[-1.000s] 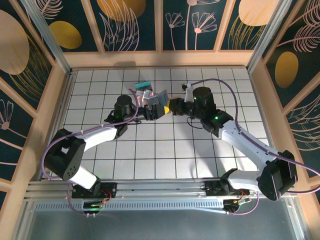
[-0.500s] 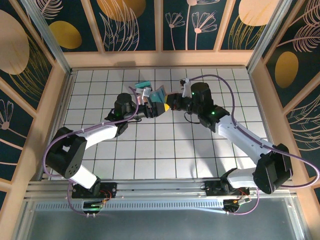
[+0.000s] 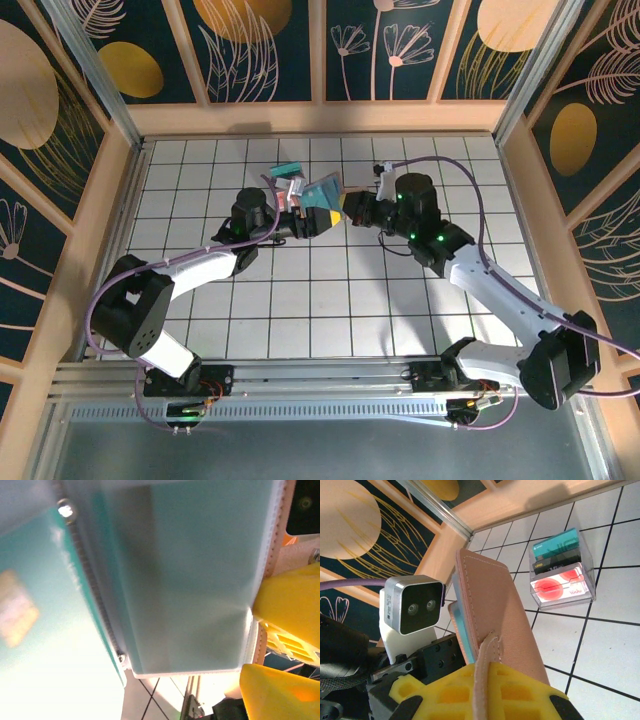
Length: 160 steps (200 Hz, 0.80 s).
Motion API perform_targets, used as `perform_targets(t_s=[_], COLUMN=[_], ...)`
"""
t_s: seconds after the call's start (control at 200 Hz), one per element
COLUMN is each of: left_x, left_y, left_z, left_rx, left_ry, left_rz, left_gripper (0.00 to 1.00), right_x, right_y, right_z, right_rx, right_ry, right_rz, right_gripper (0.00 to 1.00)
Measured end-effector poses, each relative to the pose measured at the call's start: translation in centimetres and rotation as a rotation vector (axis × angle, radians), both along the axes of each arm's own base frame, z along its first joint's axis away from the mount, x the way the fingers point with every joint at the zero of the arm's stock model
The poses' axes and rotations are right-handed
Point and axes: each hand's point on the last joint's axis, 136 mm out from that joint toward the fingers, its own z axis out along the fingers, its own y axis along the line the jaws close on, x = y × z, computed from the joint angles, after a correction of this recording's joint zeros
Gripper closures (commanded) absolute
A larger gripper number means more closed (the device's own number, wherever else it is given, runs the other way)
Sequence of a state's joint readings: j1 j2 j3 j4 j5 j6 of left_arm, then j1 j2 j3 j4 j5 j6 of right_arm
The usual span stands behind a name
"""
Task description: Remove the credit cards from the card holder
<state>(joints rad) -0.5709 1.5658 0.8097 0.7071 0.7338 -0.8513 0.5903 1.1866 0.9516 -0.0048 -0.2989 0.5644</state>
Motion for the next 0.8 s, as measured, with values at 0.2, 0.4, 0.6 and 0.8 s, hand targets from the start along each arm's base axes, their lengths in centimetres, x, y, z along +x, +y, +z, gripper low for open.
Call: perform_targets(t_s=[0.2, 0.4, 0.6, 0.8], left_x=[-0.1, -0.2, -0.4, -0.4], left_y=[0.1, 0.1, 0.1, 0.2], left_z=[-0.3, -0.6, -0.4, -0.3], left_rx=[0.004, 0.011, 0.009, 0.012], left_ry=[0.005, 0.012, 0.000, -0.012], left_rz=[0.001, 0.001, -0.008, -0.010], left_gripper=[0.53, 0.54, 0.36, 0.49], right_x=[0.0, -0.2, -0.8, -0.5], right_y=[-0.3, -0.5, 0.2, 1.3], right_z=[-0.2, -0.3, -0.1, -0.4], right_rx=[0.001, 0.033, 0.091, 0.142], right_ry=[0.003, 0.018, 0.033, 0.067], right_rz=[-0.003, 0.017, 0.064, 0.111], right_gripper=[1.00, 1.00, 1.00, 0.99])
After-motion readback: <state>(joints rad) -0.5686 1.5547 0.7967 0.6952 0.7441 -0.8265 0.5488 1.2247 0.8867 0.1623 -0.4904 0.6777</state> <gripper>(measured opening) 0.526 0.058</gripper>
